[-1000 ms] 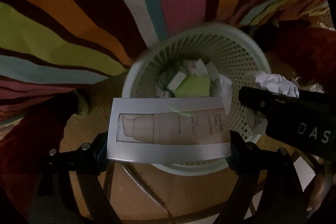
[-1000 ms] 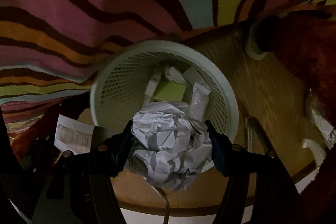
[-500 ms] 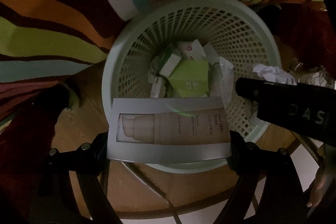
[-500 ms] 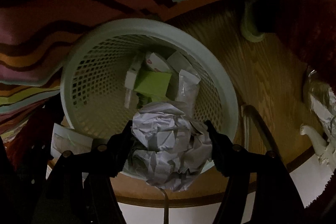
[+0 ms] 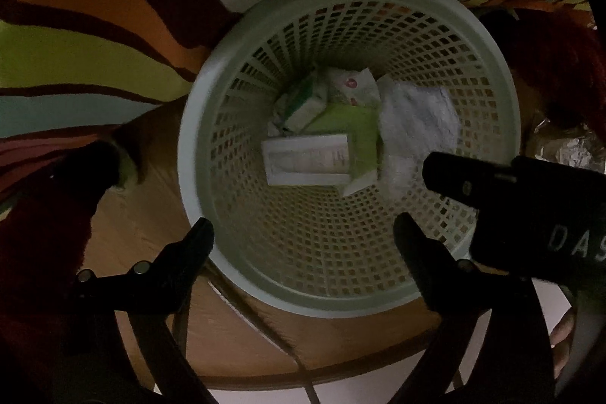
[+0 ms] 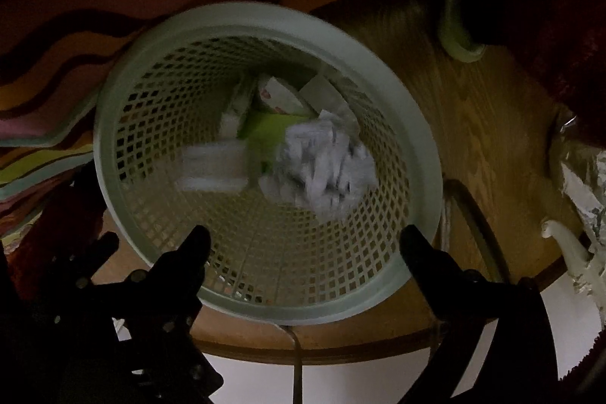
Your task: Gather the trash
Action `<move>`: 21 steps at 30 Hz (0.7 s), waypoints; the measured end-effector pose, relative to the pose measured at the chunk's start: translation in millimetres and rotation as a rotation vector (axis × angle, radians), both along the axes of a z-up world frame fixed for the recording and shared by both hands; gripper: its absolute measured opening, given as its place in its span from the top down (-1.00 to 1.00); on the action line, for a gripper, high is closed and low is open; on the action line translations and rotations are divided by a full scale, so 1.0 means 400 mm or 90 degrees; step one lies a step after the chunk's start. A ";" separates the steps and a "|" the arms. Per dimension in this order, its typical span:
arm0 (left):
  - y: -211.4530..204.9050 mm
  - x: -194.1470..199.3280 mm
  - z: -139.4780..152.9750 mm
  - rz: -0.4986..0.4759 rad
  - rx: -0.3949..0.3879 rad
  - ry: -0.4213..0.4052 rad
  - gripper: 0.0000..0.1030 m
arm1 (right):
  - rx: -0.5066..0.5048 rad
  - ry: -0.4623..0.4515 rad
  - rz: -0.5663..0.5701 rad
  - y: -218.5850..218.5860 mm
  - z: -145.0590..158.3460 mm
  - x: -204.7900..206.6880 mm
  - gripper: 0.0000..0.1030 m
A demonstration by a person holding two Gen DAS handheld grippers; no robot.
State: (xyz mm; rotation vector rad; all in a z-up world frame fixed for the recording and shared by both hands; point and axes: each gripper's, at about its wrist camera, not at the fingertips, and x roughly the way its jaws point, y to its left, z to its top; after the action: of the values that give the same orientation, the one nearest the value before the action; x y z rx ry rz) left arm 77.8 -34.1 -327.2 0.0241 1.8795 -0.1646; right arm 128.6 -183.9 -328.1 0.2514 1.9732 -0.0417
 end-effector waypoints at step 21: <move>0.053 0.050 0.239 0.060 0.005 -0.208 -0.81 | 0.021 -0.162 0.068 0.045 0.177 0.033 -0.85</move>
State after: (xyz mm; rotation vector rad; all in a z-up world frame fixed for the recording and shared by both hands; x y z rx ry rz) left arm 97.9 -13.0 -231.5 -0.0300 1.5511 -0.0830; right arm 141.7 -165.8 -257.3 0.1646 1.7317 0.0882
